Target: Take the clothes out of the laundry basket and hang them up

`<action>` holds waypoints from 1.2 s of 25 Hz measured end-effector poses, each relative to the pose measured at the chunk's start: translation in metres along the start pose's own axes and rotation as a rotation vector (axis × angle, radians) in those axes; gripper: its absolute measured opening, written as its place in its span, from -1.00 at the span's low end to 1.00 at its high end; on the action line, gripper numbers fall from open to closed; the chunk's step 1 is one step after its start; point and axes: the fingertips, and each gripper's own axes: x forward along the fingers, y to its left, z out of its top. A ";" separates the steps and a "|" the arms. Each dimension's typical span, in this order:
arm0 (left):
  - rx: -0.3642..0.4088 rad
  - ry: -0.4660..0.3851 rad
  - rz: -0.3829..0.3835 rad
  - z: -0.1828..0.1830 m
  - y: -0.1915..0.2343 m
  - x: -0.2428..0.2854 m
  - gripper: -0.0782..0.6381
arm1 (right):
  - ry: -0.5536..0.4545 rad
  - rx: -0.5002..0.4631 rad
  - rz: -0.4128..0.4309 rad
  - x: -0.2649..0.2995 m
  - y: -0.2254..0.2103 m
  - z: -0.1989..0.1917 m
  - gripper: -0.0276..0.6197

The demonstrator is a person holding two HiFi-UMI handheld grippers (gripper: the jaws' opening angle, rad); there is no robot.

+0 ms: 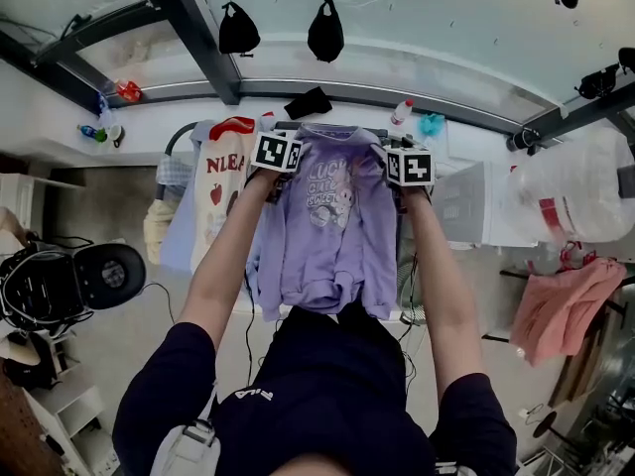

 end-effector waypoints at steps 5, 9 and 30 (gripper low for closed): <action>-0.027 -0.103 0.030 -0.006 -0.008 -0.032 0.01 | -0.072 0.000 -0.008 -0.028 0.010 -0.001 0.15; -0.057 -0.192 0.026 -0.013 -0.027 -0.067 0.01 | -0.134 -0.011 0.011 -0.059 0.033 -0.005 0.15; -0.043 -0.339 0.119 -0.123 -0.081 -0.221 0.01 | -0.247 -0.009 0.079 -0.194 0.161 -0.104 0.15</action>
